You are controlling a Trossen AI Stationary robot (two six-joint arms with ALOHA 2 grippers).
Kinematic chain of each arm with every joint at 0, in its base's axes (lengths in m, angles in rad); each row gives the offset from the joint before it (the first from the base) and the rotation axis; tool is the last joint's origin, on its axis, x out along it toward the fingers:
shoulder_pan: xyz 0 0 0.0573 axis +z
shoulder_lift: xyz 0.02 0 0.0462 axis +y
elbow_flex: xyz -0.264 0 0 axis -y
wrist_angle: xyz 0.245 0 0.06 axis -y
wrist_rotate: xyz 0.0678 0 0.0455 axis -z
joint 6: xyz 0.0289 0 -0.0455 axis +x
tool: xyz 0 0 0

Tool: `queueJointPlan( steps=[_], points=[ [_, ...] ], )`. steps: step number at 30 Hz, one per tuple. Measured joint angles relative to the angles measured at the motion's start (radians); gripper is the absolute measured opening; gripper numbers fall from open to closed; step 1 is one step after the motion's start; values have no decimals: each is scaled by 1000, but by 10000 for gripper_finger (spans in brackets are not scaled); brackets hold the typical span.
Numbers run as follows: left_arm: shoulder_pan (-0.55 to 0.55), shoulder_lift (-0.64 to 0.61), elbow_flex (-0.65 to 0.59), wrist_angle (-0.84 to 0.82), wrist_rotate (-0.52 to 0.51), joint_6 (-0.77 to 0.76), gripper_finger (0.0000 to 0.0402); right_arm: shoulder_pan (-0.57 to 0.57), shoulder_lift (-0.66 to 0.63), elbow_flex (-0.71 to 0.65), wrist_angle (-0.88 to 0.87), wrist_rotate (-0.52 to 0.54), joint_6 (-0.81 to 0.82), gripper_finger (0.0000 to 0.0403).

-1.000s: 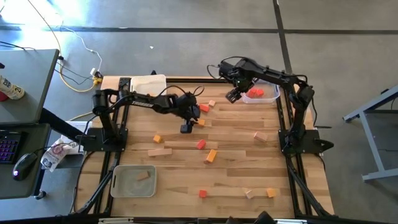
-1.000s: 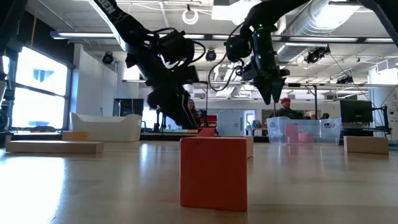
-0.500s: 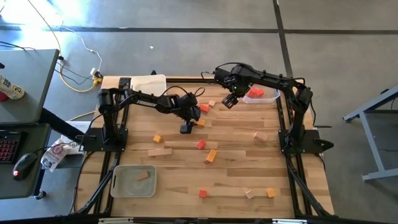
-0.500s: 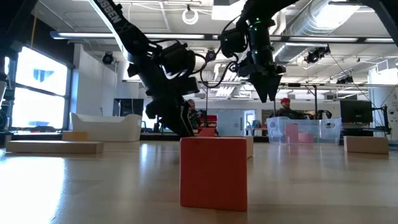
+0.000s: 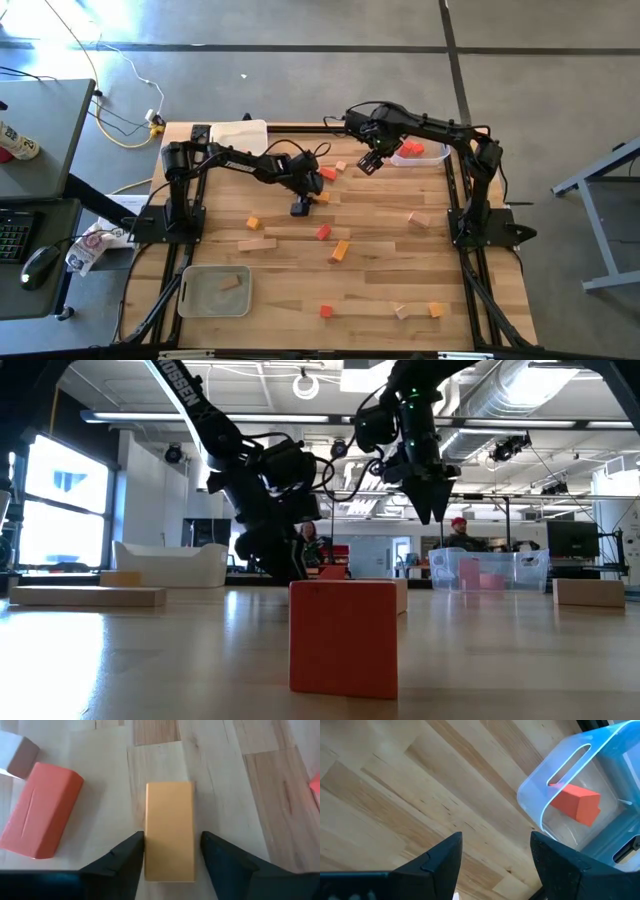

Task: Sort & place blocks by color
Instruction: Put the yellow block into the white bin

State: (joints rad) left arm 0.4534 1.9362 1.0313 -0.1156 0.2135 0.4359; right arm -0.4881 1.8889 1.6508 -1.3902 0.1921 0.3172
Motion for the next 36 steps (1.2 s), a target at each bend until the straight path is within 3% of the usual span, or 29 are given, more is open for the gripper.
queueJointPlan(
  steps=[6,16,23,36],
  points=[
    [9,-2,0,-7,3,-35,100,9,0,0,-23,1,24,220],
    [50,-36,-3,-72,27,-66,100,68,0,0,-32,0,22,220],
    [91,-147,-4,-157,31,-92,100,85,0,0,-2,0,16,220],
    [143,-475,-4,-340,-223,-78,100,85,0,0,232,-32,-83,220]
  ],
)
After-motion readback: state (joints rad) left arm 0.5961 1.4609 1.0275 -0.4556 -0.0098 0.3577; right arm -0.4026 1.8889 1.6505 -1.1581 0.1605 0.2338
